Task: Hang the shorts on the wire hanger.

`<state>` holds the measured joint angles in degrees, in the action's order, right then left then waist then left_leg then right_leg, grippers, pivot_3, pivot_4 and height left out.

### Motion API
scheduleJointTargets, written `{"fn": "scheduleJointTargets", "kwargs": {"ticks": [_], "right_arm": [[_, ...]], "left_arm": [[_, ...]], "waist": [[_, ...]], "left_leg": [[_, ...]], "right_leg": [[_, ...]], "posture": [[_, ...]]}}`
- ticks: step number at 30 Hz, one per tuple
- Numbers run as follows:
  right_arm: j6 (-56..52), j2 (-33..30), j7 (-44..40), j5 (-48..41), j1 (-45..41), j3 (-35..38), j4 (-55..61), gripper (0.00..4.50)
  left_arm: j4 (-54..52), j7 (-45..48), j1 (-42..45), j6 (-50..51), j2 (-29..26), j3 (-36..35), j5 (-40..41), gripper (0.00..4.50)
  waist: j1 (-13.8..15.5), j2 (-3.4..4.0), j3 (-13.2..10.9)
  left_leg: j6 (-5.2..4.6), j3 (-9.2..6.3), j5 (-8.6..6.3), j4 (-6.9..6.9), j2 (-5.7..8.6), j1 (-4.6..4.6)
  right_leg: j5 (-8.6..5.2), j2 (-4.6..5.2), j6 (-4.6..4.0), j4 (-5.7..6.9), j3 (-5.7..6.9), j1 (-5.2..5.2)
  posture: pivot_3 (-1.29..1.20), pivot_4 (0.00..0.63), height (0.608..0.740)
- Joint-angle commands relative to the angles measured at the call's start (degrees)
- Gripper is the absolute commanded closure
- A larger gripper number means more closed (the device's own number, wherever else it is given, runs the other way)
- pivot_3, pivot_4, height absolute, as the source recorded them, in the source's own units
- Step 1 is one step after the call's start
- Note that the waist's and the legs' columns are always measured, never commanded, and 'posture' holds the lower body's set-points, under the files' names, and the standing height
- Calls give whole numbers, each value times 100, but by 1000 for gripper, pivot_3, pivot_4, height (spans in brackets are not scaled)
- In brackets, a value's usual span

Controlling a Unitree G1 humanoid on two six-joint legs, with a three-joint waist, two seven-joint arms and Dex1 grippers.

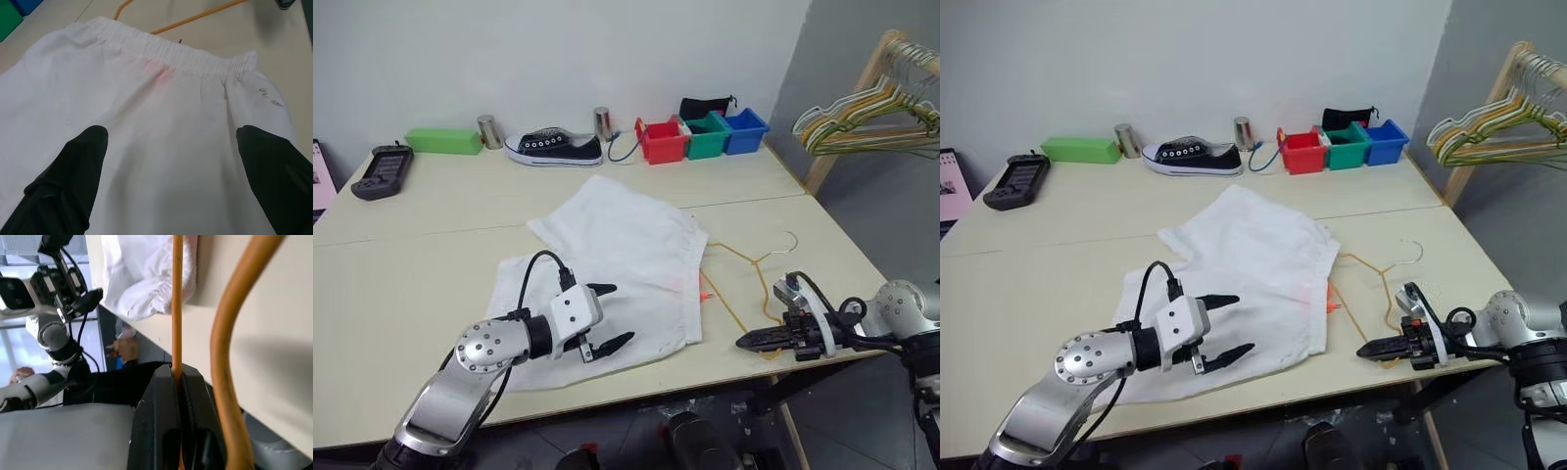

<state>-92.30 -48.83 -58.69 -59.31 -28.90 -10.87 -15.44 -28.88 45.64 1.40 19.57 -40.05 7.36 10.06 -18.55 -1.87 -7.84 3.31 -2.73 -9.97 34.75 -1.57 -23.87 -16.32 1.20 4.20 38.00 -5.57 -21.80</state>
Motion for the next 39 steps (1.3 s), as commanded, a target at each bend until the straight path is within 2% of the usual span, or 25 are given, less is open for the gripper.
{"fn": "scheduleJointTargets", "kwargs": {"ticks": [1, 9, 14, 21, 25, 28, 32, 35, 39], "right_arm": [[-20, -306, -16, -630, -150, -237, 158, 4500], [160, 412, 321, 197, -506, -1, -737, 4500], [491, 664, 203, 585, -745, 149, -950, 4500], [2034, 146, -704, 1572, -889, -439, -65, 4500], [3353, 117, -617, 2536, -1050, -654, 326, 4500], [4665, 271, -28, 3613, -1240, -823, 520, 4500], [5441, 669, 733, 4526, -1447, -911, 490, 4500], [5926, 869, 1118, 5128, -1482, -1032, 523, 4500], [6446, 982, 1264, 5765, -1462, -1274, 755, 4500]], "left_arm": [[-280, -91, 22, -10, 54, -18, -10, 58], [-302, -189, 30, -3, 122, 30, -51, 58], [-285, -189, 23, -31, 107, 11, -72, 58], [-258, -57, 18, 17, 33, -57, 21, 58], [17, 192, 346, -68, -230, -312, 104, 58], [651, 612, 1451, 52, -658, -748, 377, 58], [1646, 1405, 3095, 72, -1205, -827, 617, 58], [2641, 1867, 4244, -256, -1265, -545, 403, 58], [4008, 2294, 5301, -1319, -984, 21, -203, 58]], "waist": [[22, 0, 0], [111, 2, 1], [130, 7, 5], [135, 33, 23], [111, 40, 27], [116, 40, 28], [111, 42, 29], [115, 58, 41], [128, 71, 51]], "left_leg": [[-3, 3, -2, 0, 1, -2], [-31, 7, -24, -1, -3, -6], [-31, 7, -24, 9, 0, -7], [-31, 7, -24, 11, 1, -7], [-31, 7, -24, 10, -1, -6], [-31, 6, -24, 11, -1, -4], [-32, 4, -20, 15, 1, -26], [-34, 4, -17, 22, 5, -28], [-33, 0, -17, 13, 5, -44]], "right_leg": [[0, 0, 0, 0, -5, 0], [14, -11, 26, 2, -7, -3], [16, -11, 29, 2, -11, 3], [17, -11, 32, 3, -11, 3], [17, -11, 32, 6, -11, -2], [17, -12, 32, 10, -8, -2], [28, -12, 50, 13, -8, -26], [35, -12, 58, 12, -12, -22], [33, -12, 54, 21, -7, -38]], "posture": [[-222, 52, 740], [-208, 49, 740], [-206, 43, 740], [-208, 42, 740], [-213, 43, 740], [-213, 42, 740], [-203, 39, 740], [-197, 34, 740], [-207, 29, 740]]}}
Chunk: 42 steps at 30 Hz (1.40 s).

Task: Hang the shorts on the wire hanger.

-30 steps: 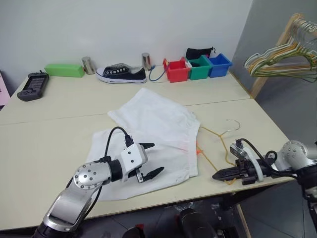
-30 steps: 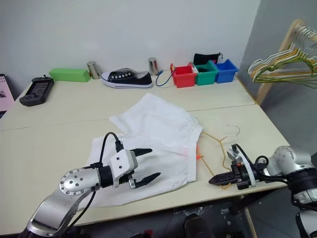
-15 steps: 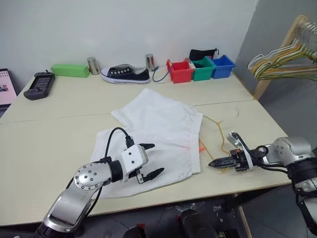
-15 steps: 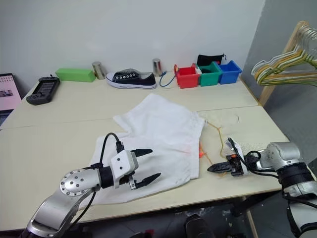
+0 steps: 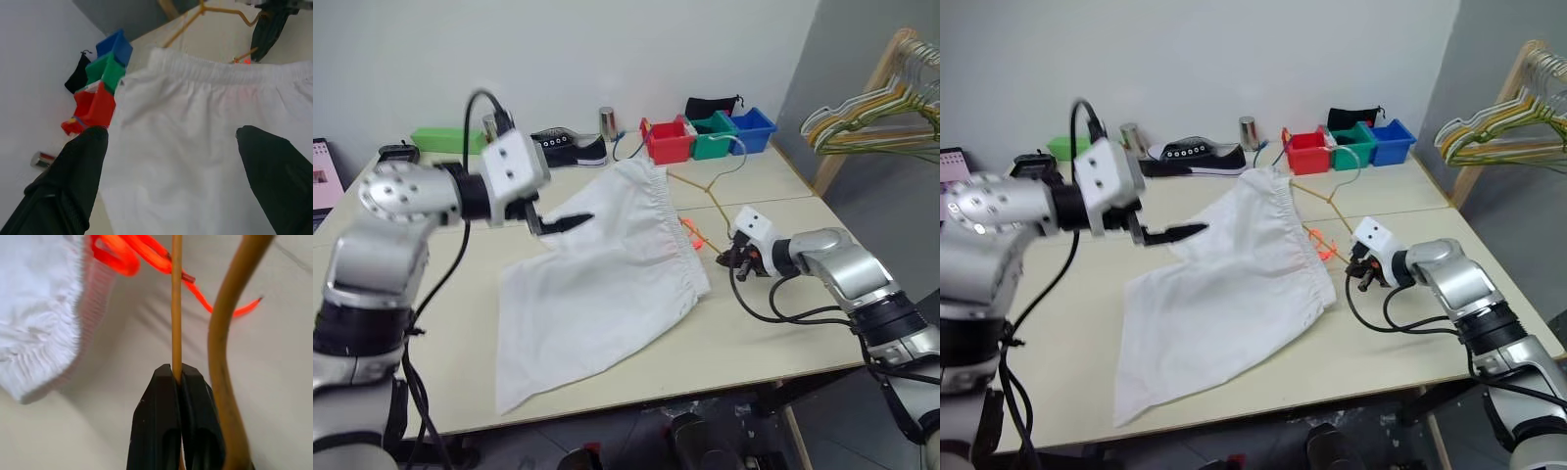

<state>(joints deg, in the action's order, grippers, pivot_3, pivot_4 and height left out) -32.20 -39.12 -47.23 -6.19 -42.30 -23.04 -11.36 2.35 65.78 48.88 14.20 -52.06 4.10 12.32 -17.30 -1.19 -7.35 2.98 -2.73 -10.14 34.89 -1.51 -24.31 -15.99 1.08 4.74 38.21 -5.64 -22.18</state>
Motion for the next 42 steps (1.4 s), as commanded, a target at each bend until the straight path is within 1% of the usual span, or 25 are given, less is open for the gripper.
{"fn": "scheduleJointTargets", "kwargs": {"ticks": [1, 5, 11, 18, 20, 23, 26, 29, 33, 34, 42], "right_arm": [[470, 37, 129, 557, -117, -87, 451, 4500], [369, 183, 126, 802, -165, -87, 756, 4500], [287, 375, 145, 1200, -316, -90, 1148, 4500], [131, 398, 145, 1662, -374, -138, 1621, 4500], [151, 373, 143, 1810, -387, -147, 1694, 4500], [289, 329, 108, 2050, -418, -196, 1780, 4500], [342, 362, 74, 2185, -406, -217, 1852, 4500], [304, 430, 41, 2233, -372, -200, 1905, 4500], [238, 495, -32, 2256, -357, -147, 1934, 4500], [233, 506, -50, 2268, -364, -134, 1930, 4500], [133, 552, -142, 2265, -386, -61, 1928, 4500]], "left_arm": [[1289, 353, 793, -1093, 313, 483, -599, 58], [2552, 699, 1470, -1986, 648, 897, -1075, 58], [3754, 1141, 2022, -2918, 1038, 1257, -1522, 58], [4599, 1190, 2324, -3692, 1147, 1526, -2136, 58], [4797, 1054, 2410, -3839, 1189, 1533, -2267, 58], [5042, 850, 2514, -3976, 1274, 1525, -2414, 58], [5232, 646, 2578, -4096, 1350, 1497, -2522, 545], [5326, 623, 2607, -4155, 1380, 1483, -2557, 1258], [5317, 688, 2578, -4199, 1360, 1476, -2593, 2007], [5321, 686, 2576, -4203, 1359, 1473, -2600, 2130], [5368, 592, 2567, -4271, 1357, 1477, -2691, 3821]], "waist": [[5, 3, 1], [-3, 2, 1], [-86, 2, 2], [-261, 0, 4], [-328, 0, 4], [-350, -1, 5], [-381, -1, 5], [-437, -1, 6], [-510, -2, 6], [-520, -2, 7], [-561, -3, 8]], "left_leg": [[0, -2, 0, 0, 0, -1], [1, -11, 1, 10, 8, -11], [-3, -12, 5, 18, 8, -3], [-13, -14, 24, 21, 9, -3], [-14, -16, 25, 21, 9, -3], [-14, -17, 25, 22, 10, -3], [-14, -17, 25, 22, 10, -3], [-15, -18, 26, 23, 9, -3], [-14, -19, 29, 23, 10, -3], [-14, -19, 29, 23, 10, -2], [-9, -22, 39, 24, 12, -2]], "right_leg": [[0, 0, -1, 6, 0, 0], [-2, 4, -5, 46, 4, -17], [-4, 2, -5, 70, 0, -20], [-3, 2, -5, 78, 0, -19], [-3, 3, -5, 80, 1, -19], [-3, 4, -5, 81, 1, -19], [-3, 4, -5, 82, 1, -19], [-3, 4, -5, 85, 2, -19], [-3, 6, -5, 88, 2, -18], [-3, 6, -5, 88, 2, -18], [-2, 8, -5, 97, 5, -18]], "posture": [[-207, 29, 740], [-221, 25, 740], [-259, 17, 740], [-285, 4, 740], [-289, 0, 740], [-294, 0, 740], [-294, 0, 740], [-296, 0, 740], [-296, 0, 740], [-296, 0, 740], [-299, 0, 740]]}}
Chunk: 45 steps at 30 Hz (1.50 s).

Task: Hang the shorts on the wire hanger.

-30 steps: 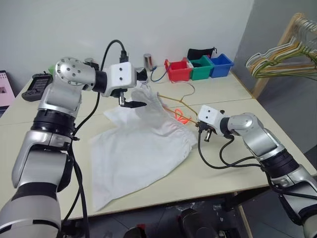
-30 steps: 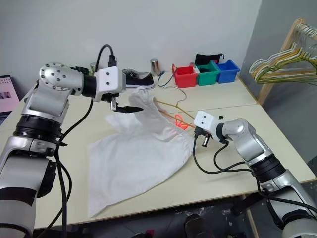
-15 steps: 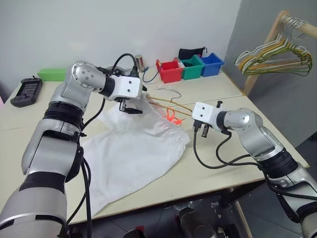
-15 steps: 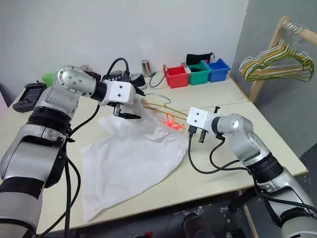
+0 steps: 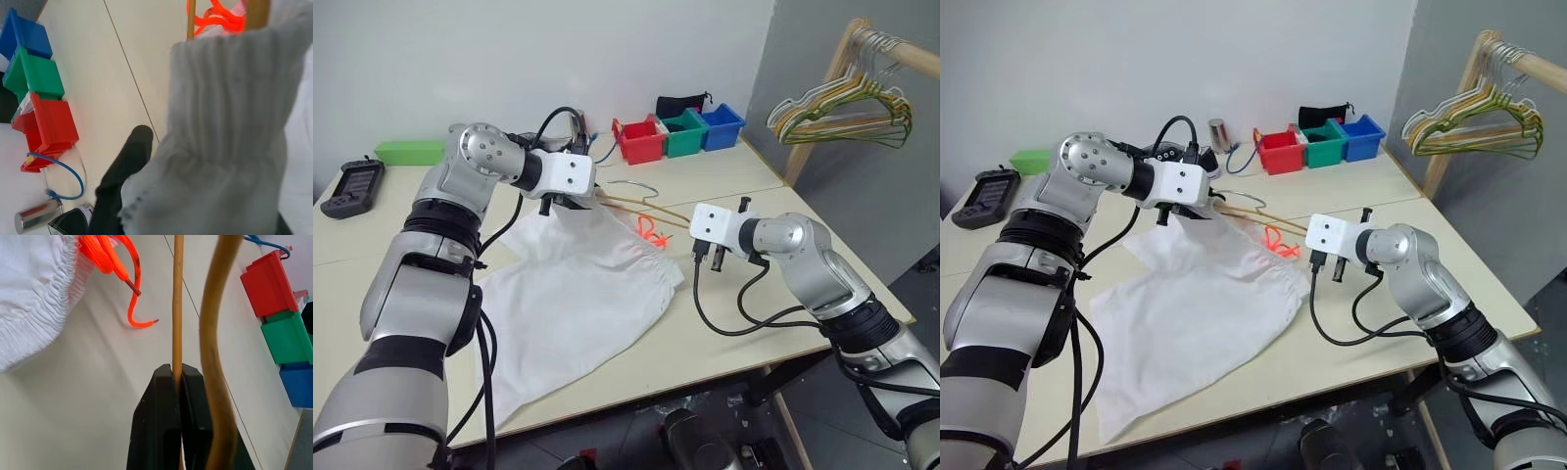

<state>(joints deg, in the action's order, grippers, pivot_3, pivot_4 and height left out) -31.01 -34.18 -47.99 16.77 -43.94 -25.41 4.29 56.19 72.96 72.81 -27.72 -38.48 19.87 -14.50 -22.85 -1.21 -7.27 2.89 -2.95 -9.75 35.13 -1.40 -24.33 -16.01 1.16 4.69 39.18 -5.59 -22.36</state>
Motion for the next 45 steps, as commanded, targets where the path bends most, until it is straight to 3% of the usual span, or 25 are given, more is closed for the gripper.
{"fn": "scheduleJointTargets", "kwargs": {"ticks": [1, 4, 11, 21, 25, 31, 38, 45], "right_arm": [[0, 57, -78, -23, -224, 181, 366, 4500], [-68, 73, -102, -17, -230, 214, 364, 4500], [-220, 115, -193, -84, -264, 258, 377, 4500], [-555, 2, -490, -288, -256, 430, 635, 2096], [-916, -329, -786, -562, -252, 748, 933, 1303], [-2173, -507, -1012, -1222, -76, 1348, 1474, 110], [-3771, -82, -570, -2147, 613, 2625, 786, 35], [-4743, 1658, 328, -2828, 1022, 3079, 586, 35]], "left_arm": [[0, -138, 183, -94, -3, -101, -28, 3997], [45, -158, 209, -114, 4, -113, -59, 4478], [101, -251, 240, -165, 61, -129, -125, 4478], [19, -425, 98, -174, 0, -125, -193, 4500], [-172, -380, -163, -203, -107, -166, -126, 4500], [-617, -302, -599, -16, -239, -276, 62, 4500], [-1137, -207, -975, 523, -474, -600, 386, 4500], [-1587, -266, -1165, 914, -579, -725, 540, 4500]], "waist": [[-16, 0, 0], [-57, -2, 1], [-93, -6, 4], [-113, -10, 7], [-111, -12, 9], [-205, -28, 24], [-261, -83, 80], [-325, -100, 96]], "left_leg": [[0, -1, 1, 0, 0, 0], [-1, -3, 2, 2, 3, 1], [-3, -5, 6, 8, 5, 11], [-4, -3, 9, 8, 4, 31], [-4, -3, 10, 8, 5, 31], [-3, -1, 10, 8, 0, 35], [-4, -3, 10, 5, -3, 38], [-4, -2, 9, 5, -5, 46]], "right_leg": [[0, 0, 0, 2, 1, 0], [0, 2, 0, 10, 2, 0], [0, 3, 0, 31, 2, 1], [-1, 3, 1, 52, -1, 6], [-1, 3, 1, 53, -2, 6], [-1, 4, 1, 57, -2, 6], [-1, 4, 0, 63, 4, 8], [-1, 0, 0, 79, 1, 9]], "posture": [[-299, 0, 740], [-300, 0, 740], [-304, 0, 740], [-307, 0, 740], [-318, 0, 740], [-349, 0, 740], [-329, 4, 740], [-294, 12, 740]]}}
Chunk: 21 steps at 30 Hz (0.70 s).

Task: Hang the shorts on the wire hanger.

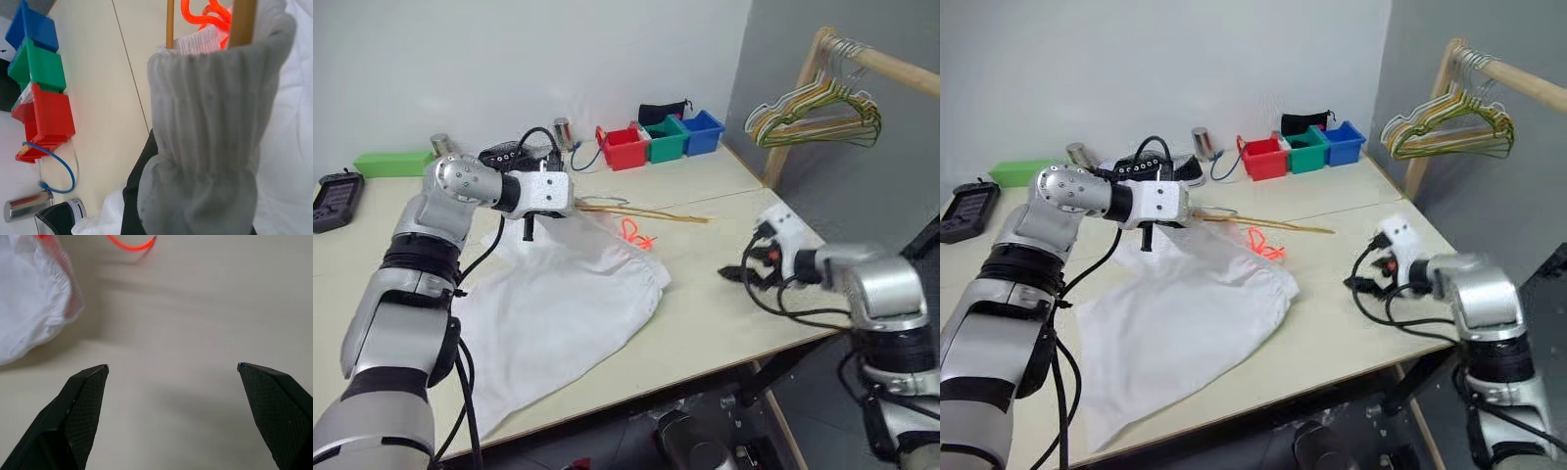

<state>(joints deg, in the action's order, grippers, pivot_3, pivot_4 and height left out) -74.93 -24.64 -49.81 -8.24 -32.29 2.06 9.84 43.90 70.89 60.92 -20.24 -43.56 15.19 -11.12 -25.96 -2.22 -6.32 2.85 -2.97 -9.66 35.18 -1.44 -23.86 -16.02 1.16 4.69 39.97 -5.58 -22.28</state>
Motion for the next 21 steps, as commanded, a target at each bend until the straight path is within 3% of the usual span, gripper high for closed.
{"fn": "scheduleJointTargets", "kwargs": {"ticks": [1, 5, 13, 21], "right_arm": [[-408, 973, 704, -346, -174, 410, -36, 35], [-620, 1950, 1200, -655, -390, 637, -282, 35], [-276, 2206, 1851, -824, -337, 565, -788, 35], [-418, 2420, 2172, -1321, -483, 1232, -807, 1418]], "left_arm": [[-421, -62, 12, 223, -67, -268, 222, 4500], [-607, -84, -40, 343, -77, -253, 253, 4500], [-783, -99, -72, 421, -97, -256, 261, 4500], [-793, -195, -90, 378, -80, -240, 229, 4500]], "waist": [[-17, 1, 0], [34, 1, 1], [253, -2, 3], [272, -2, 3]], "left_leg": [[0, -3, 0, 0, -2, 0], [0, -3, 0, 0, -1, -4], [0, -3, 0, 0, 1, -6], [0, -4, 0, 0, 0, -6]], "right_leg": [[0, -1, 0, 1, 2, 0], [0, -1, 0, 0, 3, 0], [0, 0, 0, -4, 1, -1], [0, -1, 0, -4, 3, -1]], "posture": [[-285, 11, 740], [-278, 15, 740], [-258, 21, 740], [-263, 21, 740]]}}
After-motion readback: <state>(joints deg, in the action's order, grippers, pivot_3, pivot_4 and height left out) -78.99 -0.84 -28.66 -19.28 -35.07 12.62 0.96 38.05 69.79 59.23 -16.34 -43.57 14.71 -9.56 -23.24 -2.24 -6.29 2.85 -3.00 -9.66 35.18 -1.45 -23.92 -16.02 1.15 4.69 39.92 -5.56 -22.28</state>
